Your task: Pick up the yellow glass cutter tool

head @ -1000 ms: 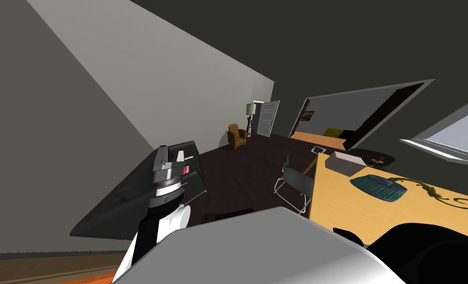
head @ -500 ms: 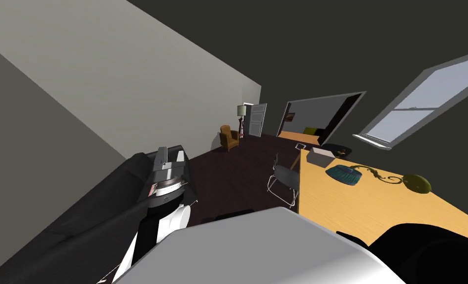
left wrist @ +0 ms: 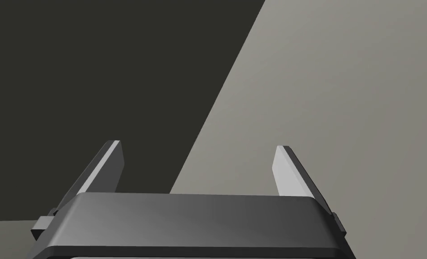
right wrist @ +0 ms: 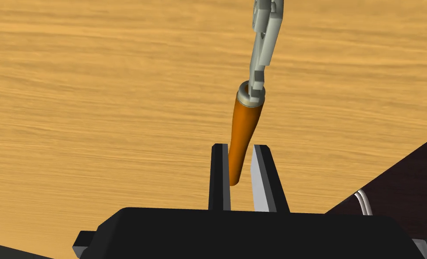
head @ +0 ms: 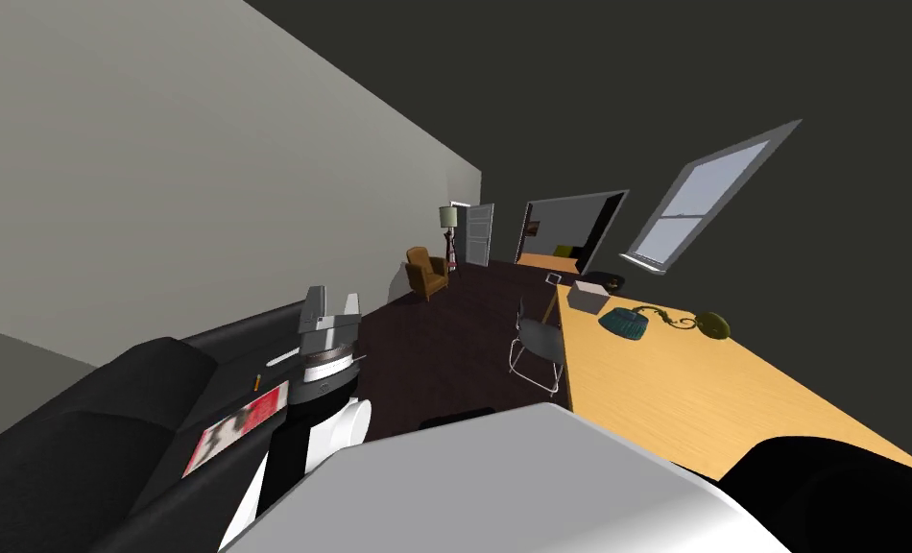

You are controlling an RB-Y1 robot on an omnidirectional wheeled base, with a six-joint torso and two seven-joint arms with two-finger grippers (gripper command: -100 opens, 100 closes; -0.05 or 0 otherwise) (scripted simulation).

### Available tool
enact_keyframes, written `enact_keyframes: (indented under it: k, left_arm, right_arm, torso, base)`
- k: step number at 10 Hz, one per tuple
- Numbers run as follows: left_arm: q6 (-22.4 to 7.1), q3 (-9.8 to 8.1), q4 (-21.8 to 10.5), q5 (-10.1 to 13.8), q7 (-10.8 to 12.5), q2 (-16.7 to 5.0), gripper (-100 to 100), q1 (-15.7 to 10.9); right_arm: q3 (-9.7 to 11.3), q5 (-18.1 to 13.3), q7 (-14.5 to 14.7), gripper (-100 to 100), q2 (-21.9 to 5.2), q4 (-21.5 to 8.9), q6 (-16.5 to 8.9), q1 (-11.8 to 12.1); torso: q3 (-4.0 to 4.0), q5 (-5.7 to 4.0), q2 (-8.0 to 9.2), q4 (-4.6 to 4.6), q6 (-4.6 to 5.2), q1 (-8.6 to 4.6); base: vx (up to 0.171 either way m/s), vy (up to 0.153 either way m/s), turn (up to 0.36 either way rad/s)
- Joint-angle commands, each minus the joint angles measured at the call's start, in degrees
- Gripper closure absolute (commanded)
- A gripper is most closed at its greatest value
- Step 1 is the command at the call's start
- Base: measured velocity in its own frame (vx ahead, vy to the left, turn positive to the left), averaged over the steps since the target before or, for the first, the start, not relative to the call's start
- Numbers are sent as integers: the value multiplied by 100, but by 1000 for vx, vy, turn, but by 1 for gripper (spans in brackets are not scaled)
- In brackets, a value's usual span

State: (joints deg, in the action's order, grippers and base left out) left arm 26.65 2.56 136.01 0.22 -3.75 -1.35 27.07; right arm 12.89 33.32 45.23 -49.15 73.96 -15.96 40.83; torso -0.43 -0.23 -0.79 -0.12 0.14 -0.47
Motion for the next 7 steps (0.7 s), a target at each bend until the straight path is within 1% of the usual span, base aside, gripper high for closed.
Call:
enact_keyframes:
  k: [1, 2, 3, 4, 5, 6, 7]
  left_arm:
    - [0, 0, 0, 0, 0, 0, 0, 0]
    - [0, 1, 0, 0, 0, 0, 0, -2]
    - [0, 0, 0, 0, 0, 0, 0, -1]
    - [0, 0, 0, 0, 0, 0, 0, 0]
    - [0, 1, 0, 0, 0, 0, 0, -2]
    - [0, 0, 0, 0, 0, 0, 0, -1]
    - [0, 0, 0, 0, 0, 0, 0, 0]
  right_arm:
    - [30, 21, 164, 100, -24, 40, 78, 50]
    - [70, 55, 396, 100, -77, 153, 204, 168]
    - [110, 89, 543, 100, -129, 266, 331, 286]
    - [110, 89, 629, 100, -129, 266, 331, 286]
    - [150, 122, 840, 100, -182, 379, 457, 404]
    - [190, 156, 992, 100, -235, 492, 583, 522]
    - [190, 156, 1093, 100, -235, 492, 583, 522]
  torso:
    - [0, 0, 0, 0, 0, 0]
    - [9, -2, 15, 5, -11, 1]
    - [11, -1, 21, 4, 1, 0]
    - [4, -3, 8, 0, 3, 11]
    - [6, 0, 10, 4, -10, 13]
    - [3, -1, 6, 2, -3, -2]
    - [0, -3, 1, 0, -1, 17]
  base:
    - [140, -7, -162]
    - [139, -15, -307]
    - [209, 16, -458]
    - [174, 34, -244]
    - [190, -18, -346]
    - [218, 45, -457]
    - [163, 72, -237]
